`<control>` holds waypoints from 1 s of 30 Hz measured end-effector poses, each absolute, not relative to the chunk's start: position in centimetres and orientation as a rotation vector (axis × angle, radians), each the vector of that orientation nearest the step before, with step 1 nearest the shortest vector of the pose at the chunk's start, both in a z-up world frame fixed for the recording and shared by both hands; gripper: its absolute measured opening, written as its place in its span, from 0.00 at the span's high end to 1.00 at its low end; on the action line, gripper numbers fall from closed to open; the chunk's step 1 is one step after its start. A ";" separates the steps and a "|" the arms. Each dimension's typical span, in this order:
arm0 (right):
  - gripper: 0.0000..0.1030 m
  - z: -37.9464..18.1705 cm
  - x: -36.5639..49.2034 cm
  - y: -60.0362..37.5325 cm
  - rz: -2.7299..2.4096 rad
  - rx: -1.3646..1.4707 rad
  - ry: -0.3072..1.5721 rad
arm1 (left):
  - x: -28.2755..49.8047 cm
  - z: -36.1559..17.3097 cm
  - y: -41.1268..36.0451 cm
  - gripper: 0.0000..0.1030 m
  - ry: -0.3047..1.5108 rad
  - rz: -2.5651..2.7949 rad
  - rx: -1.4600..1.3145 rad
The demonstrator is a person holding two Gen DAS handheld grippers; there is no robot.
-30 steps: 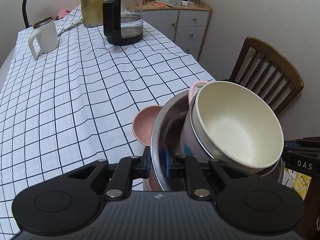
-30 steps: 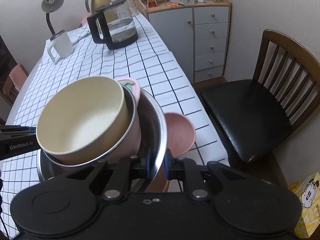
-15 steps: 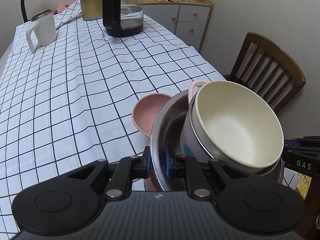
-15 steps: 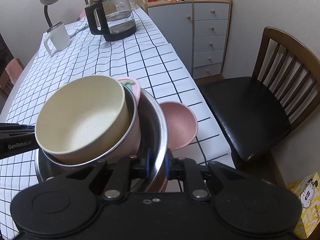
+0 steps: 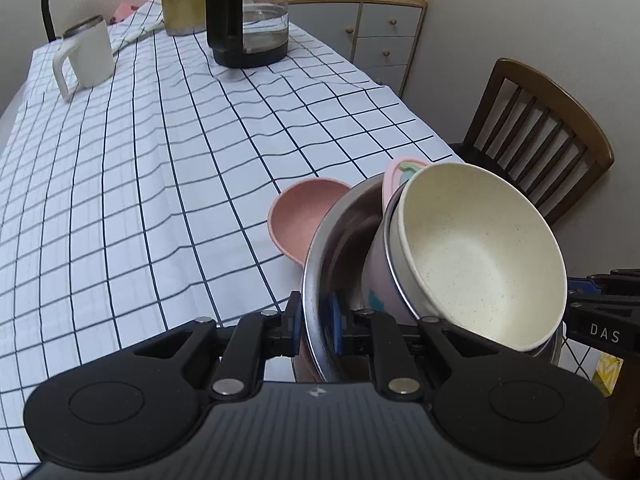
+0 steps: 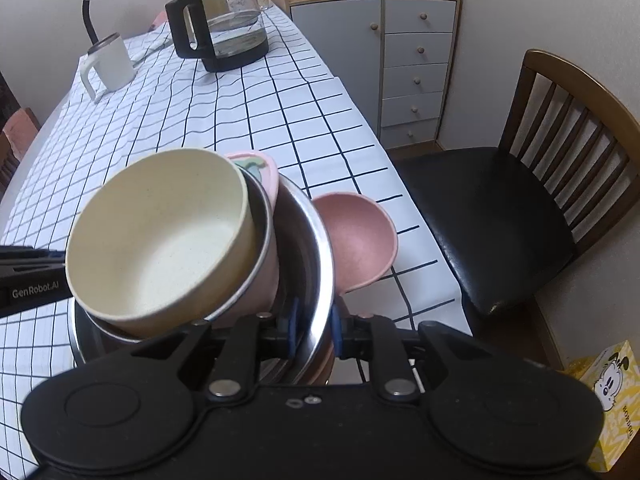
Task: Organize plates and bowls
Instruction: 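Lift the nested steel bowl stack and carry it onto the plate stack, then lower the bowl stack onto the pink bear plate and open both tools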
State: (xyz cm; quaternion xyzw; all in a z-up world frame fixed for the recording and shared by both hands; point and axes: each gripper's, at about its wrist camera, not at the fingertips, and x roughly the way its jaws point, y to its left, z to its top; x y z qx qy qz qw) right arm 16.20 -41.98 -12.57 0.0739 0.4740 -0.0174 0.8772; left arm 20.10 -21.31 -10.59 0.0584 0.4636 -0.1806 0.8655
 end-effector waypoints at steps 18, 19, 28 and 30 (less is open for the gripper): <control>0.54 -10.7 13.5 -42.4 -0.096 0.162 0.943 | 17.3 -8.0 -19.8 0.58 0.909 -0.428 0.119; 0.53 -10.3 13.2 -42.4 -0.094 0.169 0.930 | 17.0 -7.7 -19.7 0.56 0.899 -0.433 0.121; 0.36 -6.4 10.1 -41.2 -0.056 0.191 0.798 | 13.7 -5.0 -18.7 0.42 0.832 -0.479 0.135; 0.32 -5.7 9.5 -40.7 -0.043 0.184 0.771 | 12.9 -4.3 -18.2 0.38 0.817 -0.481 0.133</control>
